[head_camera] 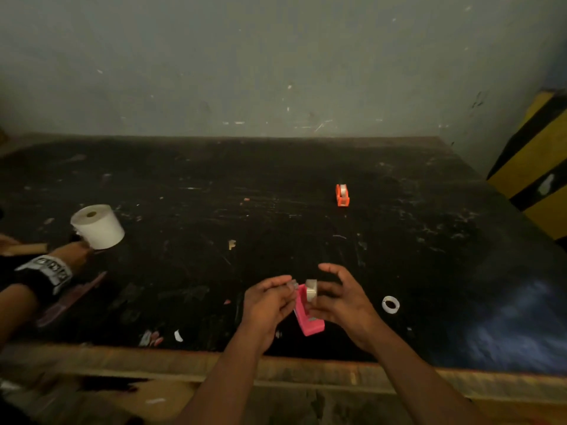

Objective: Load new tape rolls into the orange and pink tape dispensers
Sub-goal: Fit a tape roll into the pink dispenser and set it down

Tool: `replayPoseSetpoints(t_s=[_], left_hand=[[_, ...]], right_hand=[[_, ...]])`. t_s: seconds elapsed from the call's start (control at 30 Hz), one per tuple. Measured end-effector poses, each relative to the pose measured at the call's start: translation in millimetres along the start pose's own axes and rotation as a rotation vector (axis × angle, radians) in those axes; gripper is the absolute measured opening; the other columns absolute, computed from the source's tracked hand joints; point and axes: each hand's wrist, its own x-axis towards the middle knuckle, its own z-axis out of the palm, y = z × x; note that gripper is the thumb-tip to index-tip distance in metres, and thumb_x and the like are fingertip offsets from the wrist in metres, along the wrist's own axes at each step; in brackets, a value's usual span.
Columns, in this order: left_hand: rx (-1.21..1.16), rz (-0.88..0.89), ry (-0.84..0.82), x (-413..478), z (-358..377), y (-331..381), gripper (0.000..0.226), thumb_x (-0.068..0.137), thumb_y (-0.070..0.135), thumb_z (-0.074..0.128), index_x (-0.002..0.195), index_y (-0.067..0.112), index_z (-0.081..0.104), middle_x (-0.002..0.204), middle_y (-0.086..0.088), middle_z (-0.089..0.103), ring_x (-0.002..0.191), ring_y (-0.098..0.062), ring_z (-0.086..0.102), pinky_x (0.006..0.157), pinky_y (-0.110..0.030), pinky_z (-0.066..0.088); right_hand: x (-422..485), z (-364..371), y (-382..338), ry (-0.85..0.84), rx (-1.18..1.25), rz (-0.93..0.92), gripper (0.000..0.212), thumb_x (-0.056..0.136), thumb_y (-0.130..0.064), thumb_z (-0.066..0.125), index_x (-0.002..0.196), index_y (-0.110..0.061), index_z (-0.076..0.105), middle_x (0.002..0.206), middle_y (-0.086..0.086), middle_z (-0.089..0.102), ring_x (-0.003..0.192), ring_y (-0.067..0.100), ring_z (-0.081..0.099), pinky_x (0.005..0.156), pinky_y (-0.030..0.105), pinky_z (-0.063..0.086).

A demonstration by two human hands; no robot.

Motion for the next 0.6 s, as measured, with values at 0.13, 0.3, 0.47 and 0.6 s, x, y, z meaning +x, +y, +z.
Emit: replayPoseSetpoints(t_s=[0.13,0.3,0.47,0.6], left_hand=[[-0.019,-0.031,-0.027,5,10,1,0.019,0.09,-0.001,0.061,0.106,0.006,0.07,0.092,-0.01,0.077,0.082,-0.017,0.073,0.072,-0.027,0.057],[-0.001,-0.062,-0.029,13,24,8,0.024,0.09,0.002,0.061,0.111,0.007,0.071,0.101,-0.01,0.077,0.093,-0.019,0.072,0.077,-0.031,0.057],[0.051,-0.087,-0.021,11,46,11,0.024,0.088,0.003,0.063,0.11,0.008,0.072,0.107,-0.012,0.075,0.102,-0.023,0.07,0.088,-0.035,0.056],[0.098,-0.079,-0.024,7,61,6,0.026,0.087,0.001,0.065,0.111,0.009,0.071,0.109,-0.012,0.076,0.105,-0.024,0.07,0.091,-0.035,0.056]], right_hand=[[11,-11,-10,-0.081,-0.09,-0.018,0.049,0.079,0.018,0.063,0.115,-0.016,0.062,0.119,0.017,0.066,0.108,0.033,0.067,0.093,0.049,0.056],[28,-30,-32,-0.199,-0.024,0.068,0.043,0.085,0.017,0.045,0.114,-0.009,0.064,0.117,0.02,0.067,0.11,0.031,0.067,0.096,0.044,0.055],[41,-51,-43,-0.249,-0.042,0.091,0.024,0.093,0.0,0.053,0.105,-0.011,0.071,0.114,0.015,0.069,0.101,0.024,0.072,0.082,0.036,0.059],[43,-71,-49,-0.291,-0.074,0.1,0.02,0.093,-0.003,0.058,0.105,-0.013,0.07,0.113,0.014,0.069,0.1,0.024,0.072,0.082,0.037,0.06]])
